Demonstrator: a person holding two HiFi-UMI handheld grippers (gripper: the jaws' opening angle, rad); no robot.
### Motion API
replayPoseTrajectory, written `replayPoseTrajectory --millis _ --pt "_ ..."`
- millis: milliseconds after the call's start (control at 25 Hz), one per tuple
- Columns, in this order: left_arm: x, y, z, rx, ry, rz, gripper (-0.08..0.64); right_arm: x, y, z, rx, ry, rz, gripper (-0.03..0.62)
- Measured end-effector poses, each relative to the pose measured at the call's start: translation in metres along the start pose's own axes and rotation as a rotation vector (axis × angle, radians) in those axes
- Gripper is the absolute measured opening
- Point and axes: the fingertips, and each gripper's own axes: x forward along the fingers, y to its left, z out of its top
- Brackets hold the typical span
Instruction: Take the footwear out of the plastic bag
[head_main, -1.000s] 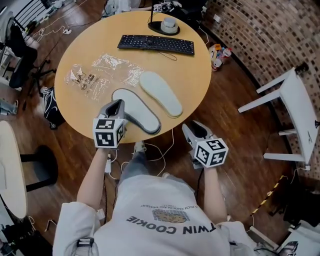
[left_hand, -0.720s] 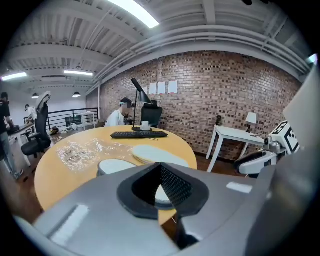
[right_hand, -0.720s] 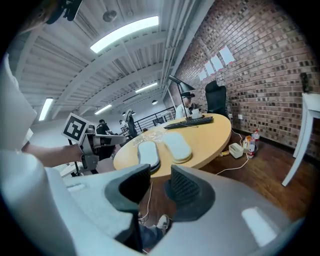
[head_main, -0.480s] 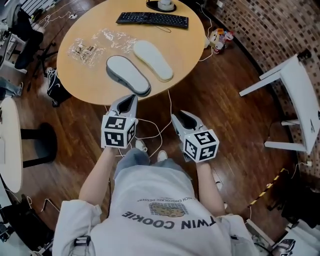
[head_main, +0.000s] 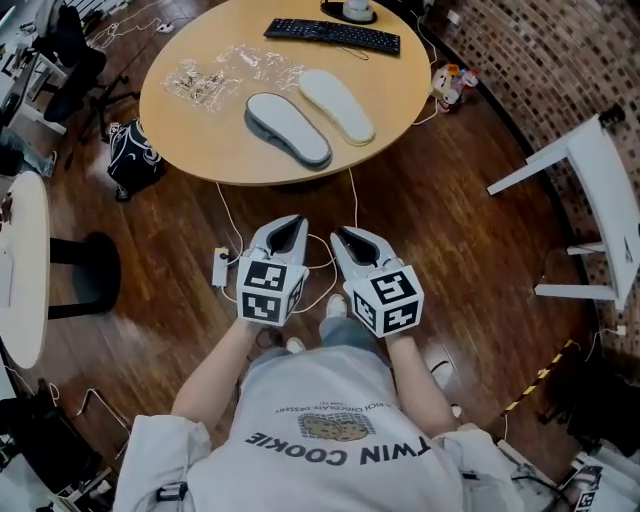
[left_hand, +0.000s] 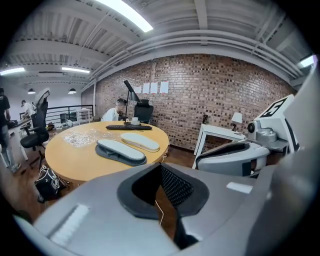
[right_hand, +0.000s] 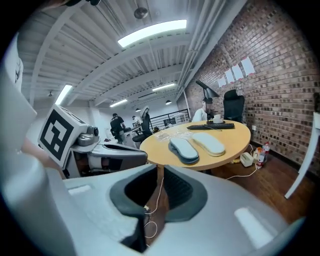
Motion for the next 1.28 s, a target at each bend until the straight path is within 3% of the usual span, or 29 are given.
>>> replayPoseTrajectory --millis 640,1280 --pt "-0.157 -0.012 -0.063 -0.034 -0.074 -0.026 0.003 -0.038 0.167 -0.032 -0.051 -0.021 -0.034 0.003" --pt "-0.195 -0.039 -0.078 -0.021 -0.101 -0.066 0.003 -0.075 0.193 -0.048 -0.051 -0.042 -0.077 0.003"
